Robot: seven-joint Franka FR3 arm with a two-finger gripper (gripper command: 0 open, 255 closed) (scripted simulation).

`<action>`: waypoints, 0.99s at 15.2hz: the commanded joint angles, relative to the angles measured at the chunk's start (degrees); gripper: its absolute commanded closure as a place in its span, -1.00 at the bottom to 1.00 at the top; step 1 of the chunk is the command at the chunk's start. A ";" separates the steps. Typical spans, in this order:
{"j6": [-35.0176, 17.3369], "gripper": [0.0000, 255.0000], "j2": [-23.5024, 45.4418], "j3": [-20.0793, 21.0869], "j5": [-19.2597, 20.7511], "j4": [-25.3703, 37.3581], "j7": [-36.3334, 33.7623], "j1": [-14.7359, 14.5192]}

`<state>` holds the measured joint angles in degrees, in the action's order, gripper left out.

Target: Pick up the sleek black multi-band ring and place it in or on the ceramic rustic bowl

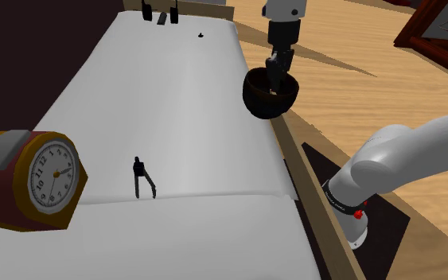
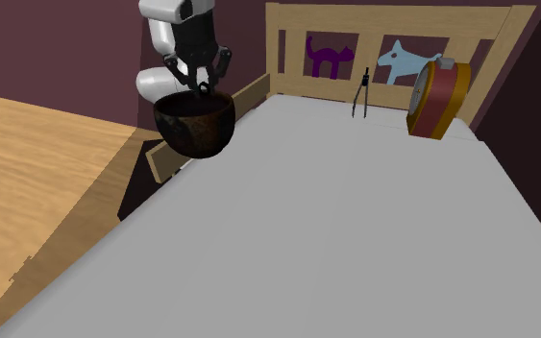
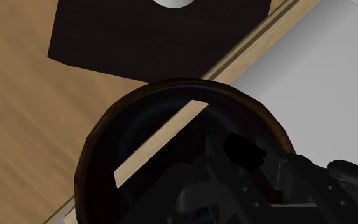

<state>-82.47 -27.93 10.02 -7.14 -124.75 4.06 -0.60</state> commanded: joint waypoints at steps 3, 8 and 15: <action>-0.04 1.00 0.02 0.02 0.00 -0.10 -0.01 -0.01; -0.01 -1.00 0.02 0.01 0.00 -0.09 -0.01 -0.01; 6.46 -1.00 3.44 -0.29 0.60 9.79 -0.46 0.36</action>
<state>-76.32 -24.73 9.76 -6.59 -115.48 3.59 -0.27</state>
